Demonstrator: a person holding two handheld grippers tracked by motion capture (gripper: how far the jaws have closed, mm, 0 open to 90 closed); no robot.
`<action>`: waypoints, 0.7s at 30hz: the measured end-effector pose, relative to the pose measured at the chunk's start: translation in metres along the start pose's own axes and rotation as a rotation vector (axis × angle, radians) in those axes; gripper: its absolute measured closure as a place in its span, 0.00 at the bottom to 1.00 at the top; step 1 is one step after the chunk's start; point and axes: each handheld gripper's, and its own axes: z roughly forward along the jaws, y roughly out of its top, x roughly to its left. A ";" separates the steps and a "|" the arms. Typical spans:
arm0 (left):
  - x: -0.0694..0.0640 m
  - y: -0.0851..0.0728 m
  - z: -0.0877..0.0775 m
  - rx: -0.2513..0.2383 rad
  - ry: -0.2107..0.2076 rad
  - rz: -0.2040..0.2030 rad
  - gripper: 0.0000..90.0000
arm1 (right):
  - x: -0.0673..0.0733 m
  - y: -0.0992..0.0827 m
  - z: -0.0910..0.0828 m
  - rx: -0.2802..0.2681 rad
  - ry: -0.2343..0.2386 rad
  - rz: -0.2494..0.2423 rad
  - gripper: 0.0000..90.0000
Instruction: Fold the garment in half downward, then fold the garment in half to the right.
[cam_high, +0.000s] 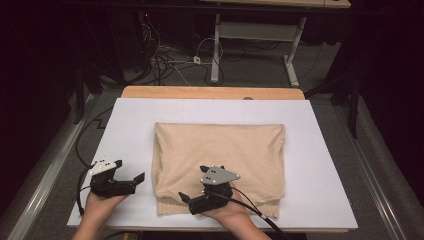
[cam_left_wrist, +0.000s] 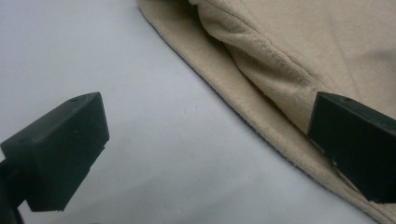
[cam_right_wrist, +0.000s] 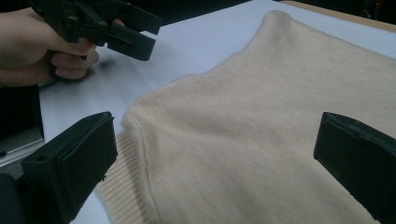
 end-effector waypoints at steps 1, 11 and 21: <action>0.000 0.000 0.000 -0.001 0.000 -0.001 0.00 | 0.002 0.001 0.003 0.003 0.006 -0.004 0.00; -0.008 0.010 0.000 0.002 -0.022 0.001 0.00 | 0.012 0.006 0.023 0.020 0.045 -0.021 0.00; -0.003 0.033 0.013 0.015 -0.019 0.006 0.00 | 0.020 0.012 0.036 0.033 0.078 -0.031 0.01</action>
